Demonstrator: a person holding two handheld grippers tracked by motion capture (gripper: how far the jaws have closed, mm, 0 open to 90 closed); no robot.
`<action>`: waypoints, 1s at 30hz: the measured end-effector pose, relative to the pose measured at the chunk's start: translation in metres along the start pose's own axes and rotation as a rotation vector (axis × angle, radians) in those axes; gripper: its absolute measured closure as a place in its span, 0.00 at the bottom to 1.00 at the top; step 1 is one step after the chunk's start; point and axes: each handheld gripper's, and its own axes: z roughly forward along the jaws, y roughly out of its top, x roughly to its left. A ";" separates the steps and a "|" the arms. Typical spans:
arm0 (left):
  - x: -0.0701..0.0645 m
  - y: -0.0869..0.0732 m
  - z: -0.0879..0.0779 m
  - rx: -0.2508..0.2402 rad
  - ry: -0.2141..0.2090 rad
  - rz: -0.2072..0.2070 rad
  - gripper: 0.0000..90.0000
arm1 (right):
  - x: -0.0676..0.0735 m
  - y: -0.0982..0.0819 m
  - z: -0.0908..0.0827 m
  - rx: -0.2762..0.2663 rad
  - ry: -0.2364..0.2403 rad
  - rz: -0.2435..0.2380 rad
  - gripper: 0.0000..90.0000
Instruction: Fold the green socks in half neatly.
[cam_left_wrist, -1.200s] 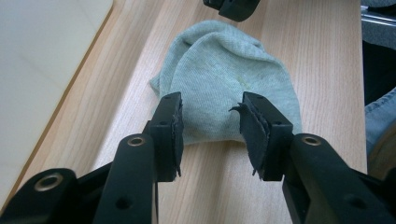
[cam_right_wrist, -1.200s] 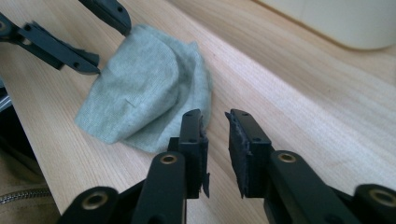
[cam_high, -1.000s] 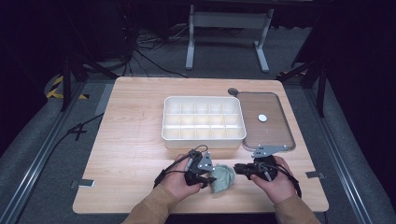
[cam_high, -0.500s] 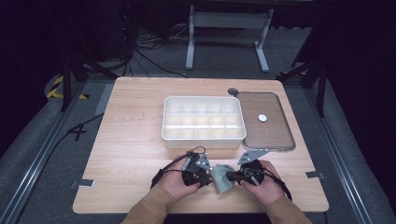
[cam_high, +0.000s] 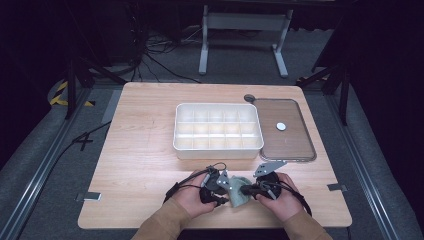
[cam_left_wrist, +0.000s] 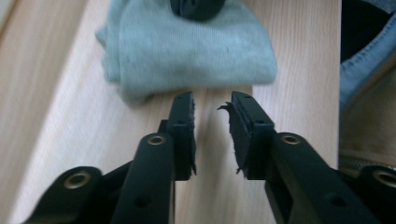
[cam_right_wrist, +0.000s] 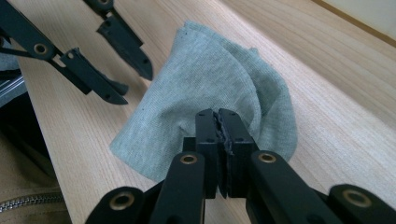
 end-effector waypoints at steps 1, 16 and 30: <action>0.000 0.000 0.001 0.013 0.002 -0.014 0.85 | 0.000 0.000 0.000 -0.001 0.002 0.002 0.97; -0.006 0.008 0.000 -0.151 0.064 0.052 0.82 | 0.006 0.001 0.005 0.010 0.035 0.009 0.97; 0.002 -0.001 -0.009 -0.160 0.058 0.049 0.72 | 0.010 0.007 -0.006 -0.063 0.065 0.013 0.94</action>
